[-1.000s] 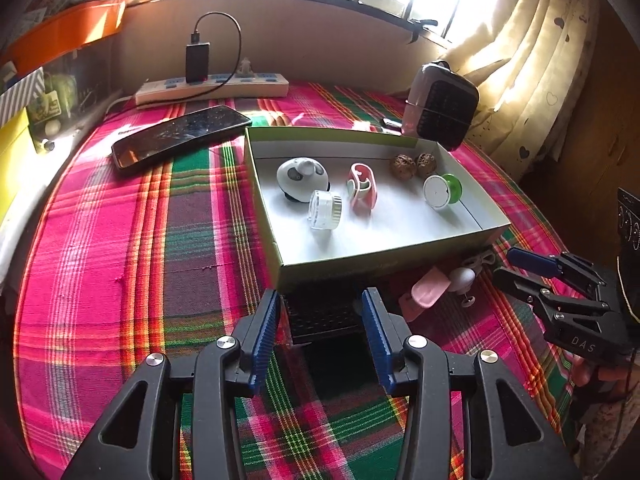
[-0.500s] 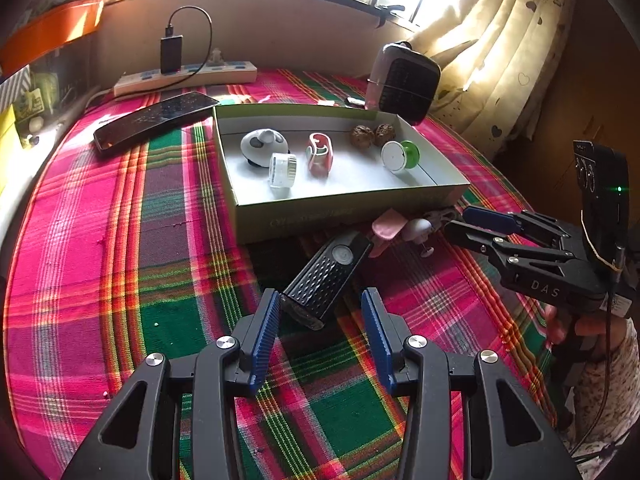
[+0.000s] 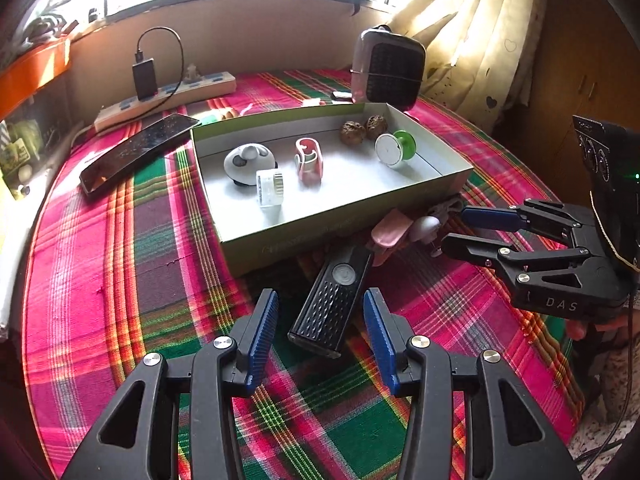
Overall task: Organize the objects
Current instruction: 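Move left gripper to the black rectangular device while right gripper approaches the white mushroom knob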
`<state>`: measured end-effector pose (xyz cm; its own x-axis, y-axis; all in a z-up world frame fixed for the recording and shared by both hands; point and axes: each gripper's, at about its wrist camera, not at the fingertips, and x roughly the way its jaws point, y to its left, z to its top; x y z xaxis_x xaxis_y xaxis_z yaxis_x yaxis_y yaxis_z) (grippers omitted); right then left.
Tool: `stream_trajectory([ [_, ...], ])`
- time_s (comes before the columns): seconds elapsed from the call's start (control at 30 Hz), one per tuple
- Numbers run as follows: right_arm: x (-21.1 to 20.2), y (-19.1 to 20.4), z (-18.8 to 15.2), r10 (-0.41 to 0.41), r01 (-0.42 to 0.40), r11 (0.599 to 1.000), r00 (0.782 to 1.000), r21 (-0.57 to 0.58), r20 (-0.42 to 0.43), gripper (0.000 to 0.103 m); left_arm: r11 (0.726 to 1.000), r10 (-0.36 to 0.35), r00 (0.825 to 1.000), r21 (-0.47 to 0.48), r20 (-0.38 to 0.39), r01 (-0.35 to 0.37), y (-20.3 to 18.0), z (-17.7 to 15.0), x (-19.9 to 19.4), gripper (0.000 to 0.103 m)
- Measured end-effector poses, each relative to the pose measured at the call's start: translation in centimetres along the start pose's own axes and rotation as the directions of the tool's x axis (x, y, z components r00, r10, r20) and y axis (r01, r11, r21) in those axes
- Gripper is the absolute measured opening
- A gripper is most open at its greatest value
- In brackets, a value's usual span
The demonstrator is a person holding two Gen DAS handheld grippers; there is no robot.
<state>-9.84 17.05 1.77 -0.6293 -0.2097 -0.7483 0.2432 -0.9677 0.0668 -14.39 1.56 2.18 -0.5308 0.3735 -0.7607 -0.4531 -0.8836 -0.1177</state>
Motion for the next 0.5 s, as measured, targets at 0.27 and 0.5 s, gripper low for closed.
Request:
stream_trajectory([
  [0.27, 0.8, 0.6, 0.2, 0.032, -0.032, 0.999, 0.999, -0.002, -0.023, 0.047, 0.999, 0.024, 0.999, 0.028, -0.038, -0.023, -0.7, 0.4, 1.6, 0.043],
  [0.5, 1.4, 1.2, 0.6, 0.046, -0.047, 0.999, 0.998, -0.016, -0.031, 0.047, 1.000, 0.024, 0.999, 0.004, -0.032, -0.024, -0.3, 0.7, 1.9, 0.043],
])
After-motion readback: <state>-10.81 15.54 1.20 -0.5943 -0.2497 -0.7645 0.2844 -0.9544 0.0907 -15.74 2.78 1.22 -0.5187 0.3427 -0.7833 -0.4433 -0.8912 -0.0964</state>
